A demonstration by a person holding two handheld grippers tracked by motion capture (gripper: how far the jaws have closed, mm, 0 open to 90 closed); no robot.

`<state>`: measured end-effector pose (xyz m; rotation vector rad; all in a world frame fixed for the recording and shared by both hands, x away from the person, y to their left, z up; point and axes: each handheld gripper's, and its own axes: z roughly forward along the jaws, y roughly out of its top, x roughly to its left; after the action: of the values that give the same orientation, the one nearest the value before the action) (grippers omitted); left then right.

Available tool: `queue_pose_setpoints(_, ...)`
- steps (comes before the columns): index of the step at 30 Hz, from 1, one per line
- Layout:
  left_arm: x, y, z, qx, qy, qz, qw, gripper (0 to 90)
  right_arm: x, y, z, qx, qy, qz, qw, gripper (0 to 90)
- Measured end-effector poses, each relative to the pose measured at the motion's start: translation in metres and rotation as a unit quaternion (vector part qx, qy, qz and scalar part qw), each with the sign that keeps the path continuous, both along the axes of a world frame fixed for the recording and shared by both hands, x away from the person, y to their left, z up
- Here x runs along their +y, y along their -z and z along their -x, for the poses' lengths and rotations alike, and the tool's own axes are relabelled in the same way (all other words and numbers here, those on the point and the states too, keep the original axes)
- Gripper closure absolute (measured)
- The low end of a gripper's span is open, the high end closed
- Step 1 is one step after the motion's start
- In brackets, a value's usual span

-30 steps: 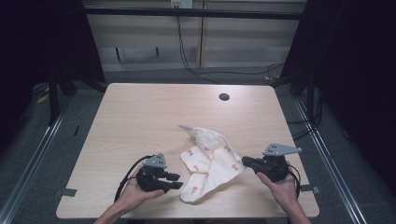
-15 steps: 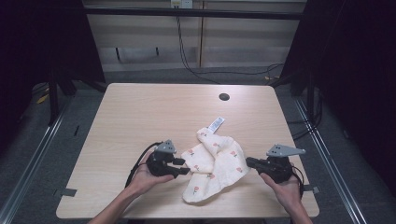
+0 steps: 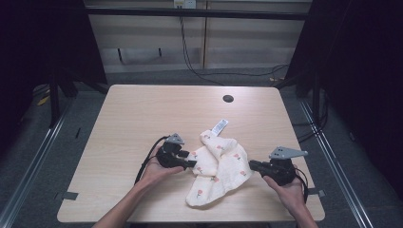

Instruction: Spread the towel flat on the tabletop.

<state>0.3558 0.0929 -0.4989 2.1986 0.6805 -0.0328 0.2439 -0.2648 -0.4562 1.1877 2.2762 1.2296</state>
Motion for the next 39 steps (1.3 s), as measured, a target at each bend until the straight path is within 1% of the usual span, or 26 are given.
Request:
queue_pose_setpoints(2, 0.001, 0.0, 0.0, -0.005, -0.005, 0.0, 1.0, 44.0, 0.0, 0.0, 0.0, 0.002, -0.001, 0.0, 1.0, 86.3)
queue_pose_setpoints(3, 0.002, -0.002, -0.001, -0.011, -0.011, -0.002, 0.9999, 43.9, 0.0, 0.0, 0.0, 0.001, -0.001, 0.001, 1.0, 86.3)
queue_pose_setpoints(4, 0.004, -0.003, -0.002, -0.009, -0.017, 0.005, 0.9998, 43.2, 0.0, 0.0, 0.0, 0.002, 0.0, -0.001, 1.0, 86.3)
queue_pose_setpoints(7, 0.006, -0.002, -0.007, -0.005, -0.027, 0.004, 0.9996, 42.4, 0.0, 0.001, -0.001, 0.001, -0.002, -0.002, 1.0, 86.2)
queue_pose_setpoints(9, 0.005, -0.002, -0.011, -0.002, -0.027, -0.001, 0.9996, 42.8, 0.001, 0.001, -0.001, 0.002, -0.003, -0.002, 1.0, 86.2)
queue_pose_setpoints(11, 0.0, 0.0, -0.01, -0.006, -0.019, -0.006, 0.9998, 46.4, 0.001, 0.001, -0.001, 0.002, -0.003, -0.003, 1.0, 86.2)
queue_pose_setpoints(12, -0.003, 0.001, -0.009, -0.008, -0.011, -0.015, 0.9998, 51.2, 0.0, 0.001, -0.001, 0.001, -0.003, -0.002, 1.0, 86.2)
queue_pose_setpoints(13, -0.005, 0.002, -0.006, -0.021, -0.009, -0.026, 0.9994, 53.8, 0.0, 0.001, -0.001, 0.002, -0.001, -0.003, 1.0, 86.2)
queue_pose_setpoints(14, -0.007, 0.002, -0.005, -0.027, -0.013, -0.027, 0.9992, 57.0, 0.0, 0.001, -0.001, 0.001, -0.001, -0.003, 1.0, 86.2)
queue_pose_setpoints(16, -0.007, 0.001, -0.004, -0.028, -0.004, -0.032, 0.9991, 65.7, -0.001, 0.001, -0.001, 0.001, 0.0, -0.005, 1.0, 86.2)
queue_pose_setpoints(17, -0.007, 0.001, -0.001, -0.036, 0.004, -0.04, 0.9985, 70.0, -0.001, 0.001, -0.001, 0.002, 0.0, -0.005, 1.0, 86.2)
queue_pose_setpoints(18, -0.007, 0.001, 0.0, -0.036, 0.013, -0.039, 0.9985, 76.3, -0.001, 0.001, -0.001, 0.002, 0.0, -0.005, 1.0, 86.1)
queue_pose_setpoints(19, -0.007, 0.0, 0.003, -0.044, 0.028, -0.048, 0.9975, 80.3, -0.001, 0.001, -0.001, 0.002, 0.001, -0.005, 1.0, 86.2)
queue_pose_setpoints(20, -0.006, -0.001, 0.005, -0.043, 0.029, -0.053, 0.9972, 84.9, -0.001, 0.0, -0.001, 0.001, 0.0, -0.005, 1.0, 86.2)
queue_pose_setpoints(21, -0.004, -0.001, 0.005, -0.038, 0.034, -0.051, 0.9974, 86.1, -0.002, 0.0, -0.001, 0.0, -0.001, -0.005, 1.0, 86.2)
queue_pose_setpoints(22, -0.002, -0.001, 0.006, -0.034, 0.031, -0.048, 0.9978, 87.1, -0.002, 0.0, -0.001, 0.0, 0.0, -0.005, 1.0, 86.2)
queue_pose_setpoints(25, 0.011, -0.003, 0.009, -0.022, 0.028, -0.046, 0.9983, 88.1, -0.003, -0.001, -0.002, 0.0, 0.004, -0.008, 1.0, 86.2)
queue_pose_setpoints(26, 0.015, -0.004, 0.01, -0.021, 0.031, -0.054, 0.9978, 88.2, -0.004, -0.001, -0.003, -0.001, 0.006, -0.009, 0.9999, 86.3)
queue_pose_setpoints(28, 0.027, -0.006, 0.014, -0.018, 0.026, -0.048, 0.9984, 88.2, -0.004, -0.002, -0.008, 0.001, 0.011, -0.006, 0.9999, 86.3)
queue_pose_setpoints(29, 0.035, -0.009, 0.017, -0.016, 0.02, -0.046, 0.9986, 88.3, -0.005, -0.002, -0.01, 0.0, 0.012, -0.008, 0.9999, 86.3)
queue_pose_setpoints(30, 0.043, -0.011, 0.02, -0.017, 0.016, -0.038, 0.999, 88.2, -0.005, -0.003, -0.014, 0.001, 0.016, -0.01, 0.9998, 86.3)
queue_pose_setpoints(33, 0.06, -0.018, 0.028, -0.016, 0.01, -0.026, 0.9995, 88.2, -0.004, -0.005, -0.024, -0.003, 0.019, -0.015, 0.9997, 86.4)
queue_pose_setpoints(34, 0.065, -0.02, 0.03, -0.016, 0.007, -0.023, 0.9996, 88.2, -0.004, -0.005, -0.027, -0.003, 0.019, -0.012, 0.9997, 86.4)
queue_pose_setpoints(35, 0.072, -0.022, 0.034, -0.011, 0.004, -0.015, 0.9998, 88.2, -0.003, -0.005, -0.029, -0.004, 0.019, -0.01, 0.9998, 86.4)
queue_pose_setpoints(37, 0.081, -0.024, 0.041, -0.012, 0.003, -0.015, 0.9998, 88.2, -0.002, -0.006, -0.034, -0.004, 0.021, -0.008, 0.9997, 86.4)
queue_pose_setpoints(39, 0.092, -0.025, 0.049, -0.007, 0.002, -0.007, 1.0, 88.2, -0.002, -0.005, -0.04, -0.005, 0.022, -0.003, 0.9997, 86.4)
